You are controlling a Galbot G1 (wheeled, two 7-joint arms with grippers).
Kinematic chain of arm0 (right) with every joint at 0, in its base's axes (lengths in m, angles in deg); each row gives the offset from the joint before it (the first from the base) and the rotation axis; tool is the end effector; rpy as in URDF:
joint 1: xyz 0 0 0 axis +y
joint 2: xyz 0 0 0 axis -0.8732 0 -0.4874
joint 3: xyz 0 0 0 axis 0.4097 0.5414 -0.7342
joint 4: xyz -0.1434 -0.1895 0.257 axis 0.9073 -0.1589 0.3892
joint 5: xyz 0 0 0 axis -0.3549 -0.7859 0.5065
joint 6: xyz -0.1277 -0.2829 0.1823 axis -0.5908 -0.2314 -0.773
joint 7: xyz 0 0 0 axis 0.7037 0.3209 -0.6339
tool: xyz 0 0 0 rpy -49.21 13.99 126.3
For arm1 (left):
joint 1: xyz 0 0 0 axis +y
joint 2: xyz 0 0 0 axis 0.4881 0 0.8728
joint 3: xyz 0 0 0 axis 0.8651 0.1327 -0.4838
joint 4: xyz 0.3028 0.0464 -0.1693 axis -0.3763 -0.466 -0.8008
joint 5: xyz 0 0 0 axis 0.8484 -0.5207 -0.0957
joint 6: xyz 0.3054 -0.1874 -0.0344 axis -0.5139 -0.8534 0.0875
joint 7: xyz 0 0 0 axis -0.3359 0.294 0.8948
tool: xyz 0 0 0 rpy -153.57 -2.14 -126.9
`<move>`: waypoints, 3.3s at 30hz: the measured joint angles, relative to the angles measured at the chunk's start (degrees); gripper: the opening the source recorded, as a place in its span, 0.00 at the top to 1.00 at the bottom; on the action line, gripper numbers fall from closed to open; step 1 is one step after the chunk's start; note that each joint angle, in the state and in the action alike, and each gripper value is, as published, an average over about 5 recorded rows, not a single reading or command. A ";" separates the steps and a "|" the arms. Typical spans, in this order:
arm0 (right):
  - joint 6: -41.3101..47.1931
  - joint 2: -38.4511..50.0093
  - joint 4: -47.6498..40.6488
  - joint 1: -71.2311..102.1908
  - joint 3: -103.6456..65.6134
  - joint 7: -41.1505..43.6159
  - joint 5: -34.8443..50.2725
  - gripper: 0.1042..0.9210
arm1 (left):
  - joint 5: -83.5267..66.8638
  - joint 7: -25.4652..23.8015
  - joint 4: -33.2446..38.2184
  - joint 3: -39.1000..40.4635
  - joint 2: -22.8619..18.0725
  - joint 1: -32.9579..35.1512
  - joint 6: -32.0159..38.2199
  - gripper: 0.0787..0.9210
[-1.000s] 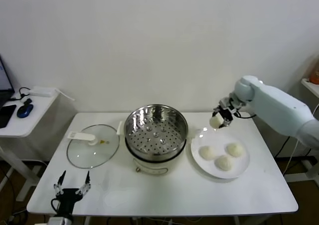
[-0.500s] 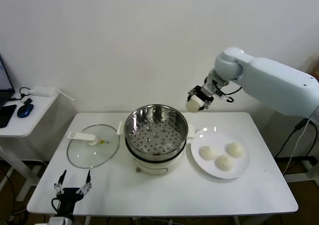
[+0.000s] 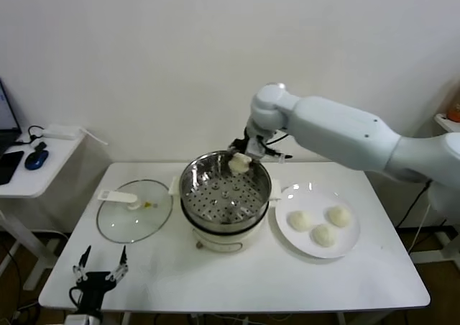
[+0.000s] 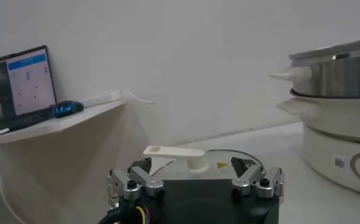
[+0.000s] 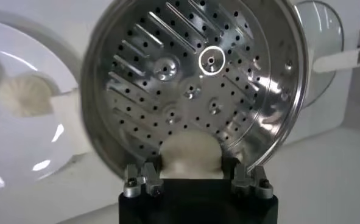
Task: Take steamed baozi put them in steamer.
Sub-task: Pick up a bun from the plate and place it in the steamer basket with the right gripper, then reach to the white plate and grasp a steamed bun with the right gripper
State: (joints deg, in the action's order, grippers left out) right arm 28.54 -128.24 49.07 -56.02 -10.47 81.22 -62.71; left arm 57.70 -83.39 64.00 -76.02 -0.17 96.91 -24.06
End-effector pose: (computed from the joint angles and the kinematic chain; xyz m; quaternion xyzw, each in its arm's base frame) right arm 0.5622 0.1602 -0.0498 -0.5722 0.1310 -0.8089 0.0330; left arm 0.1364 0.1127 -0.3743 0.0737 -0.9881 -0.1109 0.0770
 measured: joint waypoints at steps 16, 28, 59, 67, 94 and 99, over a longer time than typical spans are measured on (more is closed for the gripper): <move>-5.15 -7.99 -9.68 8.11 -5.61 -1.80 -15.18 0.30 | -0.32 0.10 -0.17 -0.18 0.05 0.04 -0.05 0.12; -6.80 -10.13 -13.43 11.57 -8.57 -2.37 -21.10 0.26 | -0.20 0.16 -0.57 -0.11 -0.28 -0.05 -0.02 0.12; 7.78 8.07 -1.21 -8.88 7.43 1.94 18.96 0.12 | -0.19 0.18 -0.30 0.35 -0.39 -0.02 0.14 0.12; 20.90 18.27 0.25 -13.86 15.84 1.57 38.84 0.12 | -0.66 0.06 0.86 1.02 -0.37 -0.31 -0.07 0.12; 40.94 24.76 -2.53 6.10 11.15 -2.13 46.62 0.12 | -3.28 -0.15 1.88 0.32 0.28 0.12 -0.63 0.12; 41.11 22.82 -5.04 8.75 10.06 -2.12 45.08 0.12 | -3.66 -0.12 1.79 0.05 0.29 0.14 -0.69 0.12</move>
State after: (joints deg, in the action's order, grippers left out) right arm 69.65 -105.43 44.03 -47.27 -0.41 79.10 -17.62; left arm 54.04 -83.51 65.79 -75.97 0.12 97.05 -24.75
